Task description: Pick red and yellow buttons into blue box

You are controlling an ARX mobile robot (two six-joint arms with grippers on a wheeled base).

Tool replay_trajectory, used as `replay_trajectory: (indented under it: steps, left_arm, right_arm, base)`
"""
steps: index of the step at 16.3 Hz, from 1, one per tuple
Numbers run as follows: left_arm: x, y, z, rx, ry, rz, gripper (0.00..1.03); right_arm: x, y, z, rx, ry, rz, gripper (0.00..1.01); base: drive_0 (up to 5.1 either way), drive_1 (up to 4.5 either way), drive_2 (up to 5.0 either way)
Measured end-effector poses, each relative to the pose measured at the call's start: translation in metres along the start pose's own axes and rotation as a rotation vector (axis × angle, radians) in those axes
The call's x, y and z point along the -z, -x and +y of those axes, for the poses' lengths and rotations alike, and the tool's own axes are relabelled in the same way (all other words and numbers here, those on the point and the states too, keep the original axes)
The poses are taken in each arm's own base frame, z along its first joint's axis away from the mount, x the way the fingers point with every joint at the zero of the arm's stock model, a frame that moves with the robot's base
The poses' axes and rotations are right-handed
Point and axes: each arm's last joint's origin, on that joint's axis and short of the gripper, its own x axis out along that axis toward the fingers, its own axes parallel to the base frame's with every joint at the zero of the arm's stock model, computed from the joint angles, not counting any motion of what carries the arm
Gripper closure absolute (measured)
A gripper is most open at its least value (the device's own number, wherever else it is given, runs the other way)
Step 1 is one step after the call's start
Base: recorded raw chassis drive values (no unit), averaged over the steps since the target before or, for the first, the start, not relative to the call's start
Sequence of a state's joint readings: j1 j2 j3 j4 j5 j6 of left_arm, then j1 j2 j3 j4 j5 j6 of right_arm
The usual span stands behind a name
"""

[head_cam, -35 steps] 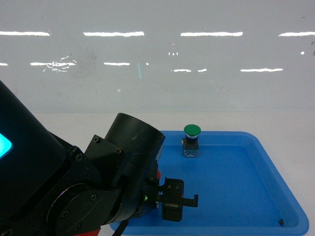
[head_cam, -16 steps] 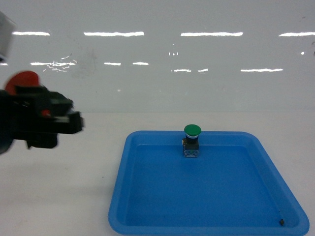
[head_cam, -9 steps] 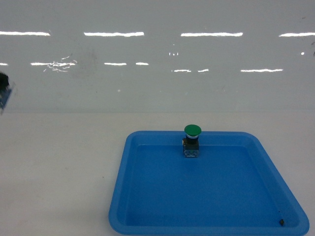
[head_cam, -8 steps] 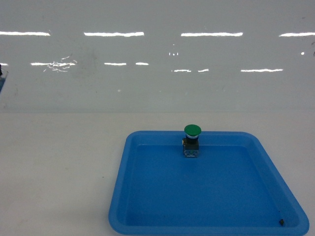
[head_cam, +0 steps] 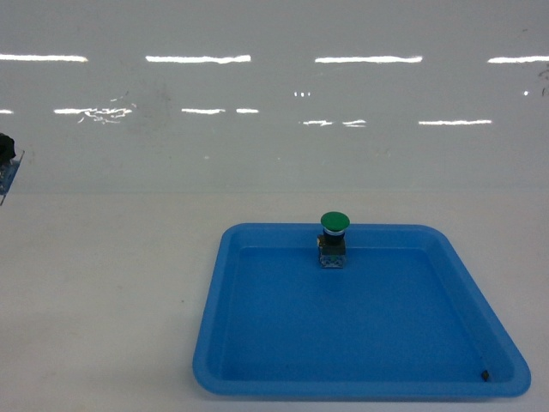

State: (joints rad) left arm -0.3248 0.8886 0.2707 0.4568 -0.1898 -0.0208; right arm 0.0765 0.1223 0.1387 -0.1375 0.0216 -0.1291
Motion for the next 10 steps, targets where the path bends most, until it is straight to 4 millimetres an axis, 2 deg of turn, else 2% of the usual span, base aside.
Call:
replay_trajectory:
  steps: [1,10]
  left_arm:
    - [-0.0001,0.0001,0.0,0.0,0.0,-0.001,0.78]
    - [-0.0006,0.0005,0.0008,-0.006,0.001,-0.003,0.78]
  right_arm:
    - [0.0003,0.0,0.0,0.0,0.0,0.003,0.77]
    - [0.0006,-0.0001,0.0002,-0.004,0.0,0.005,0.77]
  base:
    - [0.0,0.0,0.0]
    - [2.7,-5.06,2.2]
